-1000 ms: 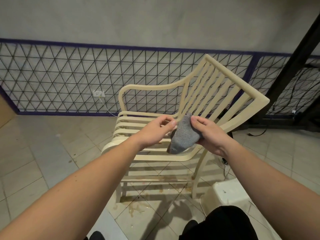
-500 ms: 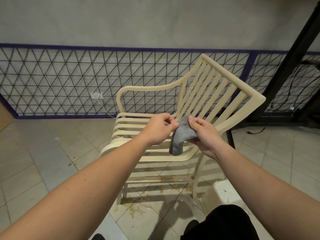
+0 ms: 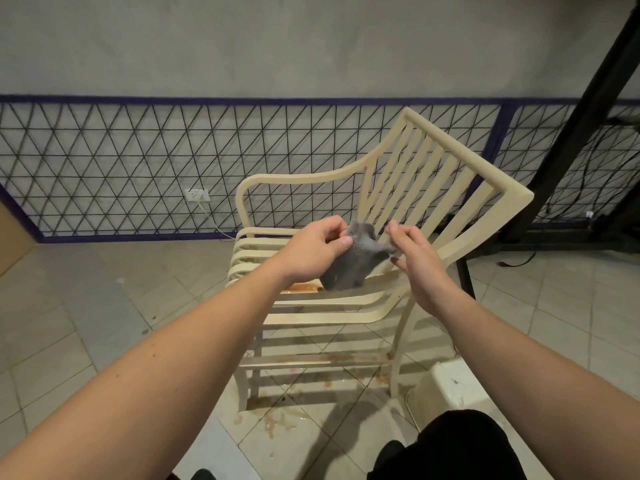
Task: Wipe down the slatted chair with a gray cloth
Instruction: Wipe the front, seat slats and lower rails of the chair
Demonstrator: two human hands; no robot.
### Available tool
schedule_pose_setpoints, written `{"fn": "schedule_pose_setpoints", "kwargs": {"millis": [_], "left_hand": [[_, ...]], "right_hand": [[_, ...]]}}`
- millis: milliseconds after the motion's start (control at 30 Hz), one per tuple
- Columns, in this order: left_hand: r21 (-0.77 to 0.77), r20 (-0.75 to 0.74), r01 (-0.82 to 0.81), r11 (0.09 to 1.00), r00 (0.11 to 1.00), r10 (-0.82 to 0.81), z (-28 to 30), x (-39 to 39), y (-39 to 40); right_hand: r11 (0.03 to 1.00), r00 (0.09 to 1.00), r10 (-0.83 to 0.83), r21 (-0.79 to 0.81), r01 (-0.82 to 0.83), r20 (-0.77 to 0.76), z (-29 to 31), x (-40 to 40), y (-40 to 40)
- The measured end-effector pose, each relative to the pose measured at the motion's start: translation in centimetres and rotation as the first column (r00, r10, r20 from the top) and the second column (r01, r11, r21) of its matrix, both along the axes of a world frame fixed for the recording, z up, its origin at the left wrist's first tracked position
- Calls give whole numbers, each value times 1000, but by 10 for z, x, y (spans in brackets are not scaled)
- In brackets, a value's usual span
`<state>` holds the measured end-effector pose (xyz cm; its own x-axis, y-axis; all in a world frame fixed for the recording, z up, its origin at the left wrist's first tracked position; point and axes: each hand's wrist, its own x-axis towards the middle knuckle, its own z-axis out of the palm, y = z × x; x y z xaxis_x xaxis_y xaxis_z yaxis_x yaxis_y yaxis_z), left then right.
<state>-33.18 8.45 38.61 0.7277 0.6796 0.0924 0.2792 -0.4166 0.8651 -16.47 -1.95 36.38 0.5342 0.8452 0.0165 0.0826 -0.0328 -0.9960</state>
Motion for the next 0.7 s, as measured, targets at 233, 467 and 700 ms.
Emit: {"fn": "schedule_pose_setpoints", "kwargs": {"millis": [233, 467, 700], "left_hand": [[-230, 208, 88, 969, 977, -40, 15, -4, 1], [-276, 151, -91, 957, 979, 137, 6, -14, 7], [-416, 130, -25, 909, 988, 87, -12, -18, 2]], "right_hand": [[920, 878, 374, -1, -392, -300, -1, -4, -2], [963, 857, 260, 177, -201, -445, -19, -20, -6], [988, 931, 148, 95, -123, -334, 3, -19, 2]]}}
